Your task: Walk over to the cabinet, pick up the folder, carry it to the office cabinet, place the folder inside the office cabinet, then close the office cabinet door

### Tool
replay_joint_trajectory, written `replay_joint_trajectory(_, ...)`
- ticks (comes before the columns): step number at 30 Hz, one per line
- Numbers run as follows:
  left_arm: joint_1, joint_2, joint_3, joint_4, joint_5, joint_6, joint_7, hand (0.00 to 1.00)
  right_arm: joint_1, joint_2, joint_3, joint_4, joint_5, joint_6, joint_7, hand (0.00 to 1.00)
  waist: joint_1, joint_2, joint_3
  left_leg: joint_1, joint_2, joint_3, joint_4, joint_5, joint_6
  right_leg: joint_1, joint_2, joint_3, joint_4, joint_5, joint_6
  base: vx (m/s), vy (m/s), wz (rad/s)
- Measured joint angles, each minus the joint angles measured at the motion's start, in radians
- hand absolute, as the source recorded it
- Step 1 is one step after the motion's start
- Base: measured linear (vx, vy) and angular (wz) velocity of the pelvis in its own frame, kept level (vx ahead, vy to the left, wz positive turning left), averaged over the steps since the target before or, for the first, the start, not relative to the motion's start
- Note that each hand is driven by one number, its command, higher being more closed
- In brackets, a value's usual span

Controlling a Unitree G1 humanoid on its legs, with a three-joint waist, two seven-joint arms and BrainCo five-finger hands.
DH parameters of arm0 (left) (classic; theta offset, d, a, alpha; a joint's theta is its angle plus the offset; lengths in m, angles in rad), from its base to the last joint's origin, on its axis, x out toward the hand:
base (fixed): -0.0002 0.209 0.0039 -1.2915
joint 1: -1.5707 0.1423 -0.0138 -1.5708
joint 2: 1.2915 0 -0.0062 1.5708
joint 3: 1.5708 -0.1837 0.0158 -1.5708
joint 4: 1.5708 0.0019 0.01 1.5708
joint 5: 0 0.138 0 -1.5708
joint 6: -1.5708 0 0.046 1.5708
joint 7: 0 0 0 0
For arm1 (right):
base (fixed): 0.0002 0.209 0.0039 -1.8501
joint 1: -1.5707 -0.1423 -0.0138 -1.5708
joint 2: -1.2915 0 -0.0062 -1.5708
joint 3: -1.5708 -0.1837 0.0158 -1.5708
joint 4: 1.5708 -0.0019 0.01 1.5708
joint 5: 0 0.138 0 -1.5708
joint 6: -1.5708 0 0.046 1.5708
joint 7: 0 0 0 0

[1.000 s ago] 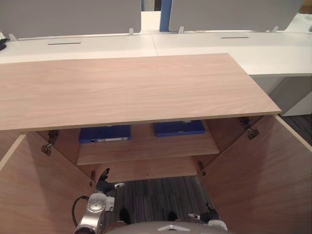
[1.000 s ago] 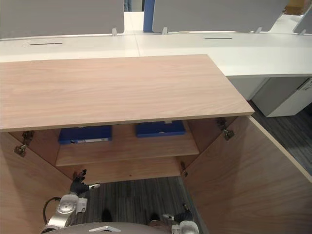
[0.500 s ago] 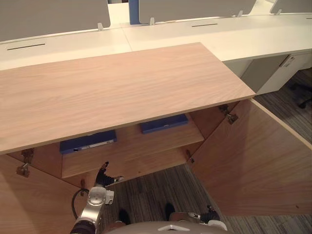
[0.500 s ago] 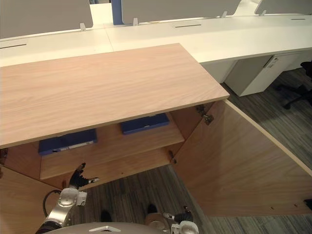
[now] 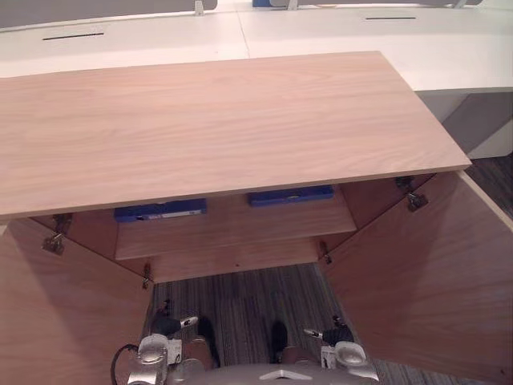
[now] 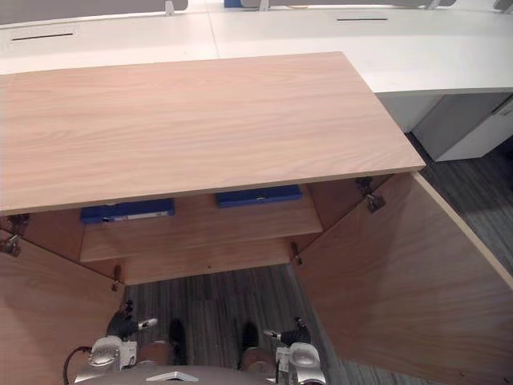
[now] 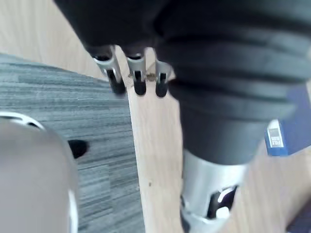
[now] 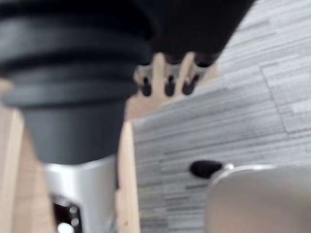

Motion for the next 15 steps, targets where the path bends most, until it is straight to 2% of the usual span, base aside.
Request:
replay_joint_trajectory(2, 0.002, -0.008, 0.008, -0.002, 0.007, 0.007, 0.015, 0.0, 0.003, 0.0, -0.008, -0.002, 0.0, 0.0, -0.009, 0.0, -0.001, -0.001, 0.0, 0.001, -0.001, -0.005, -0.007, -0.001, -0.005, -0.017, -0.004, -0.005, 0.029, -0.023, -0.009, -0.1, -0.037, 0.1)
replay_joint_trajectory(4, 0.004, -0.016, 0.011, 0.0, 0.007, 0.011, 0.02, 0.0, 0.008, -0.001, -0.021, 0.0, 0.0, 0.0, -0.011, 0.0, -0.002, -0.002, -0.001, 0.03, -0.015, -0.019, -0.047, 0.006, -0.009, -0.011, -0.008, 0.003, 0.033, -0.03, 0.001, -0.09, -0.011, -0.11)
replay_joint_trajectory(6, 0.006, -0.02, 0.009, 0.015, 0.008, 0.016, 0.021, 0.0, 0.027, 0.003, -0.048, -0.004, 0.01, -0.001, -0.012, 0.0, -0.013, -0.004, -0.019, 0.12, -0.046, -0.014, -0.203, 0.061, -0.001, 0.016, -0.013, 0.016, -0.004, -0.02, 0.008, -0.02, 0.021, -0.2)
replay_joint_trajectory(8, 0.005, -0.021, 0.001, 0.042, 0.015, 0.021, 0.021, 0.0, 0.038, 0.002, -0.063, -0.002, 0.019, 0.0, -0.012, 0.0, -0.022, 0.0, -0.037, 0.151, -0.052, -0.001, -0.279, 0.094, 0.004, 0.022, -0.01, 0.03, -0.033, -0.018, 0.011, 0.01, 0.045, -0.16)
replay_joint_trajectory(12, -0.005, -0.02, -0.01, 0.063, 0.042, 0.03, 0.025, 0.0, 0.06, 0.003, -0.087, 0.01, 0.021, 0.008, -0.013, 0.0, -0.029, -0.004, -0.043, 0.183, -0.053, 0.021, -0.279, 0.099, 0.009, 0.058, -0.003, 0.06, -0.075, 0.013, 0.018, 0.04, 0.018, -0.2)
replay_joint_trajectory(15, -0.01, -0.018, -0.009, 0.087, 0.052, 0.033, 0.026, 0.0, 0.074, 0.002, -0.094, 0.011, 0.022, 0.011, -0.013, 0.0, -0.031, -0.002, -0.044, 0.209, -0.052, 0.046, -0.279, 0.084, 0.011, 0.072, 0.004, 0.091, -0.083, 0.014, 0.019, 0.08, 0.004, -0.32)
